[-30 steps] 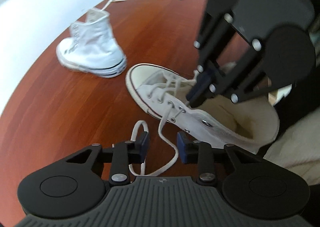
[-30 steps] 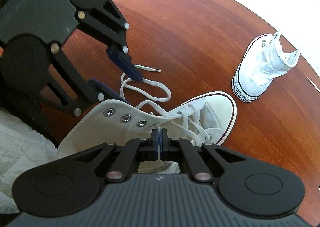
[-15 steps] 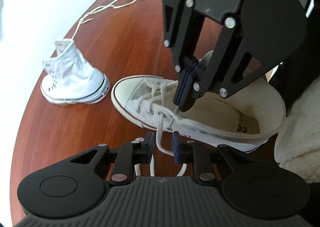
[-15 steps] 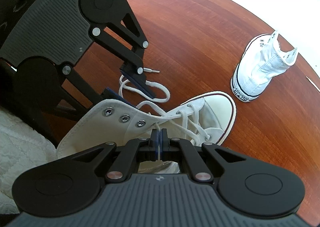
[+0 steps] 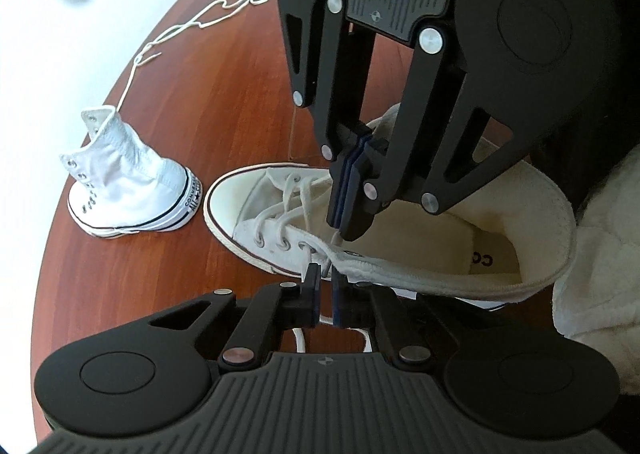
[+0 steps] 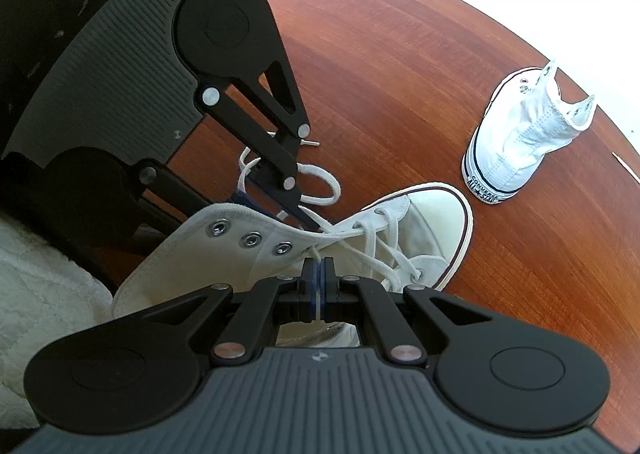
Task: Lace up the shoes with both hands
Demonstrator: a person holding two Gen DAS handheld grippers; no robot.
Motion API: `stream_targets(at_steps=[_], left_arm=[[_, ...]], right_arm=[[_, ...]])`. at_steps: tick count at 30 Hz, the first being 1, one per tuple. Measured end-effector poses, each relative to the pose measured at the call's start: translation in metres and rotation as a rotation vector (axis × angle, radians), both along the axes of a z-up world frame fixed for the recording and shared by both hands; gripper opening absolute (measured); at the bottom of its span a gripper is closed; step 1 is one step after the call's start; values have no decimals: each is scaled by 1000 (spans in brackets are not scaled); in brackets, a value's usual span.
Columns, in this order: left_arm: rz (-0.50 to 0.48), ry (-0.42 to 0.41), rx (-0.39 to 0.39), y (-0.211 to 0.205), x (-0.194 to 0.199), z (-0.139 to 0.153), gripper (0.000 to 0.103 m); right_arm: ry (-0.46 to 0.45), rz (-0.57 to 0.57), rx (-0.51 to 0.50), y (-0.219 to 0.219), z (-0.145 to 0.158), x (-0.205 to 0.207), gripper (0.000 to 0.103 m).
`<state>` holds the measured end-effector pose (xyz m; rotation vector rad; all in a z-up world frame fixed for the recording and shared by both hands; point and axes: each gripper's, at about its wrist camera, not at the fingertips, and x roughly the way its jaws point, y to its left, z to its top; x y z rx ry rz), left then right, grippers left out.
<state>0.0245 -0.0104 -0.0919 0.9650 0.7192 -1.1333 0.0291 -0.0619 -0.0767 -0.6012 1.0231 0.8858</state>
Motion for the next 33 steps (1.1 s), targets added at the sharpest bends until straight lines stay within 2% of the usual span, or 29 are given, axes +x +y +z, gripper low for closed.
stream_targets(at_steps=[7,19,21,23,33], left_arm=[[-16,-31,-1,-1,-4,-4,3],[19,-32,-9,0,-6,-2,3],[24,-32,-9,1,-5,-2,3],[35,-33,-10,2,-5,-1,3],[122,-21,-16,12,1,-4,2]], right_arm=[[-1,5,1,-2,-2,4,2],[-3,2,-21,-1,-6,5,5],[-5,2,-26,-1,-8,5,8],[-5,2,-26,-1,-8,3,30],[-18,4,-24,-1,-10,-1,32]])
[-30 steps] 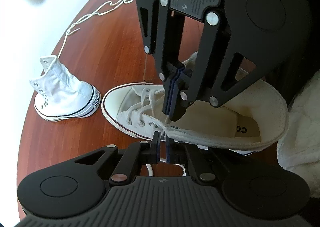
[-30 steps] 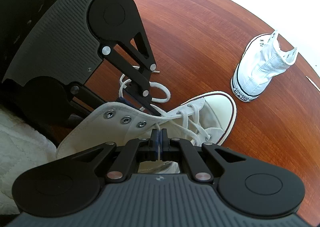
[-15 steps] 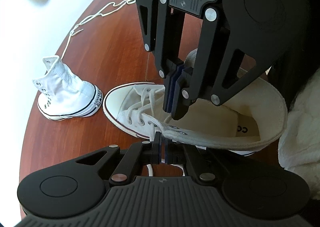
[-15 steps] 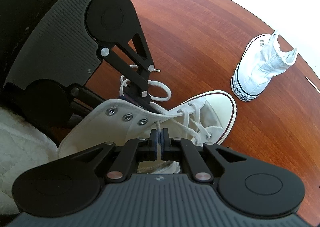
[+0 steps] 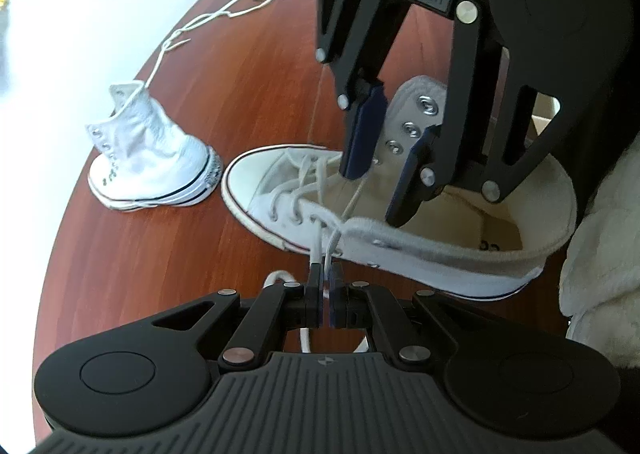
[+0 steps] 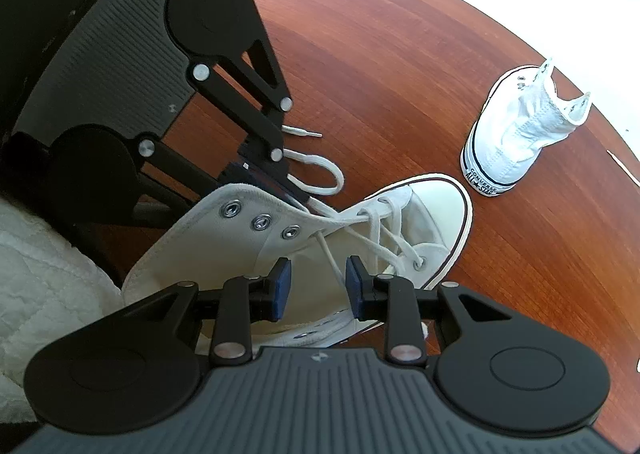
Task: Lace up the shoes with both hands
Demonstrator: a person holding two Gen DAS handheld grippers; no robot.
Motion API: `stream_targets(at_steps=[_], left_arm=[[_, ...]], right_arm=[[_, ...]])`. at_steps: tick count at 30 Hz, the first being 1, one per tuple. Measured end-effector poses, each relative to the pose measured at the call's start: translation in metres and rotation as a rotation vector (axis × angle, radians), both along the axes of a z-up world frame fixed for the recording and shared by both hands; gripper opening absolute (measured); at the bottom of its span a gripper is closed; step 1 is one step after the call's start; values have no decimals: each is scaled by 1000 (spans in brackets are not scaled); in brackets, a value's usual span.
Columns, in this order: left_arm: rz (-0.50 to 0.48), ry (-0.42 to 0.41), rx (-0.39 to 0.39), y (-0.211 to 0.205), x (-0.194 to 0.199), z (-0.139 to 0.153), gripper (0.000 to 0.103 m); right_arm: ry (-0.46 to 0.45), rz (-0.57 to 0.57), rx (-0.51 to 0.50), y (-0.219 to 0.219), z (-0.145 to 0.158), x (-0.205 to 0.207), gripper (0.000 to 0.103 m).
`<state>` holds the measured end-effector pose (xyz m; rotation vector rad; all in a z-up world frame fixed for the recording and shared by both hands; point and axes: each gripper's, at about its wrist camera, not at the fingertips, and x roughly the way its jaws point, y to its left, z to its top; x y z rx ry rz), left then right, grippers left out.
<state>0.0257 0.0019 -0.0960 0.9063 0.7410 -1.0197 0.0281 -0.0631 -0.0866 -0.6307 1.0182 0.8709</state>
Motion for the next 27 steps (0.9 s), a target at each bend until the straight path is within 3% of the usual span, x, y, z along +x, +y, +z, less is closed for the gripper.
stream_targets(at_steps=[27], left_arm=[[284,9,31,71,4,3,3]], right_arm=[[-23,-31,-15,-7,9,-11,34]])
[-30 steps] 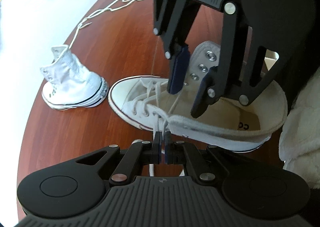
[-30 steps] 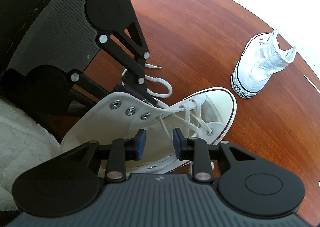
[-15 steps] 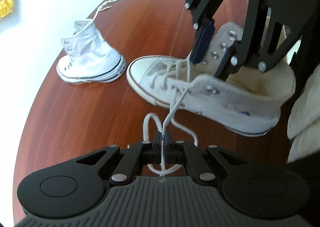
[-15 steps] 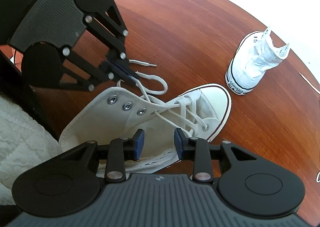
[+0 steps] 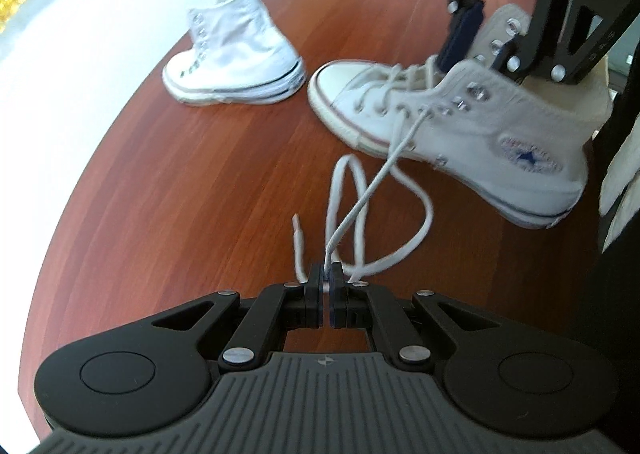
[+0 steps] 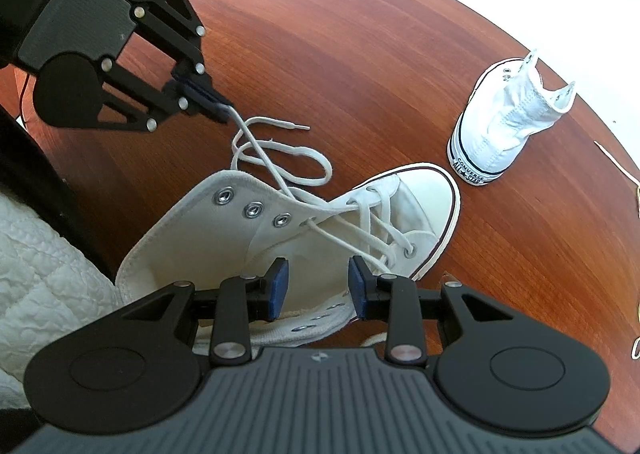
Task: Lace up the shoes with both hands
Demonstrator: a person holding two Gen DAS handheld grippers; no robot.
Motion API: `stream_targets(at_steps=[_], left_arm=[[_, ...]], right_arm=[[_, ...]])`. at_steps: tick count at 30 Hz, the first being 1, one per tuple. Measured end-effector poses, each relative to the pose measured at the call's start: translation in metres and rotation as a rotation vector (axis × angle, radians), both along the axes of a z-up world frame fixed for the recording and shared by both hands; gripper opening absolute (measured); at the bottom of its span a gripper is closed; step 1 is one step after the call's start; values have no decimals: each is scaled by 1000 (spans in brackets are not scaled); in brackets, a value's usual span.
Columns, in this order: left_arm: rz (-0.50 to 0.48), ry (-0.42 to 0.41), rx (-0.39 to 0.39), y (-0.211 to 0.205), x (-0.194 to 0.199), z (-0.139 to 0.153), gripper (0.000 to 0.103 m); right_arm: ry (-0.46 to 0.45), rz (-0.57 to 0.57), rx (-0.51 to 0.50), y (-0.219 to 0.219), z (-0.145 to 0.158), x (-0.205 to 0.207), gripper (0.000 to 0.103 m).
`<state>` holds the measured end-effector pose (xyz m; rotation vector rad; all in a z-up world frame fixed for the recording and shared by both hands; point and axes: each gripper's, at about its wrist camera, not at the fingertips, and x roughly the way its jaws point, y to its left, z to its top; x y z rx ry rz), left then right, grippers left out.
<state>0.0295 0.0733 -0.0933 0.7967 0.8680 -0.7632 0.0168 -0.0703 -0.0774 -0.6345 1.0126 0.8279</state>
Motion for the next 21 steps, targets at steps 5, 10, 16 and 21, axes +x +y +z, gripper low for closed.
stream_targets(at_steps=[5,10,16,21], left_arm=[[41,15,24,13,1,-4,3],[81,34,49,28,1,-9,3],[94,41,37,31,3,-7,4],[91,42,30,26,4,-4,12]], right_arm=[[-1,-9,4,-2,0,-1,34],[-2,-16,8,-3,0,-2,34],[-3,-18,9,-3,0,-2,35],[-3,-17,10,-3,0,-2,35]])
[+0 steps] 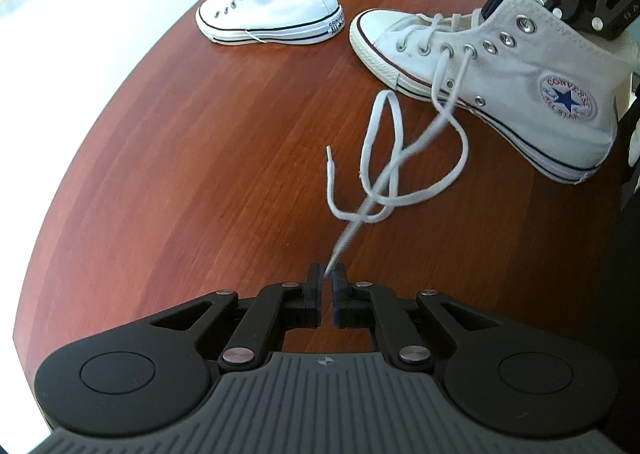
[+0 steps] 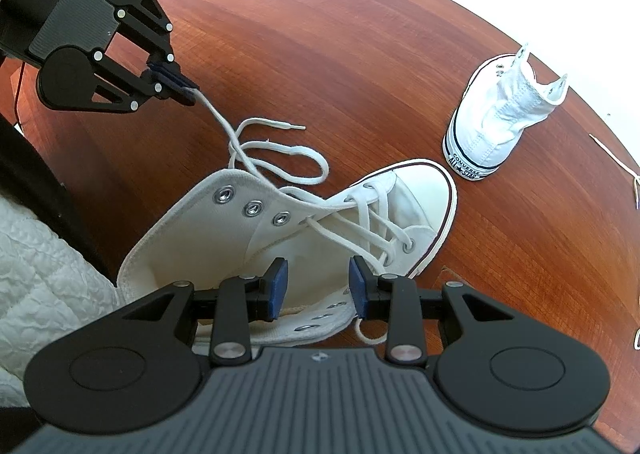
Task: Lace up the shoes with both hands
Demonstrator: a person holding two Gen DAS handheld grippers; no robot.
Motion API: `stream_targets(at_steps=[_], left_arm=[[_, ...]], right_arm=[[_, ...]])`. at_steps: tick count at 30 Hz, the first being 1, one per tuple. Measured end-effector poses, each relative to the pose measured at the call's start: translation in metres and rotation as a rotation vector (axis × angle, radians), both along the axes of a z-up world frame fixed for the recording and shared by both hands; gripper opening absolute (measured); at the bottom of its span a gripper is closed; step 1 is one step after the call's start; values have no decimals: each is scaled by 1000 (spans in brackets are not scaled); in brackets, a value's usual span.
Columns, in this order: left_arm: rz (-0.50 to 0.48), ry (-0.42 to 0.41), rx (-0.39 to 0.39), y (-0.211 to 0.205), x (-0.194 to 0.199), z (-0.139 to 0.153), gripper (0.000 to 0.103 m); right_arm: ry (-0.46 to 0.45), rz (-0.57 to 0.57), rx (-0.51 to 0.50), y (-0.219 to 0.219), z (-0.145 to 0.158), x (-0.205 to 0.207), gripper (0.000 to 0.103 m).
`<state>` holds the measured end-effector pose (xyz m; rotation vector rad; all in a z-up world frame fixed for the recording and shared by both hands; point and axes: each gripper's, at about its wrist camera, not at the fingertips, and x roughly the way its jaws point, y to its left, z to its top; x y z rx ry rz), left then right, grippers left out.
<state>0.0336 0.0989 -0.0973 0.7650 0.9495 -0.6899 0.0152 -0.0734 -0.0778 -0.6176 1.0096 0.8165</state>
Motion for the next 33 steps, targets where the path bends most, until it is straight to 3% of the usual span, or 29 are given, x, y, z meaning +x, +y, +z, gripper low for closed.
stream_targets(at_steps=[4,15,25,33], left_arm=[[-40,5,-19,-9,-2,5,26],[-164,18,-68,-47,-7,14,26],[-269,15,-101,-79,-11,21,26],[-302,14,-124,-97,-12,24,26]], right_arm=[[1,-1,1,0,-1,1,35],[2,23,0,-4,0,3,35],[2,-36,3,5,0,-1,35],[-2,-40,5,3,-1,0,35]])
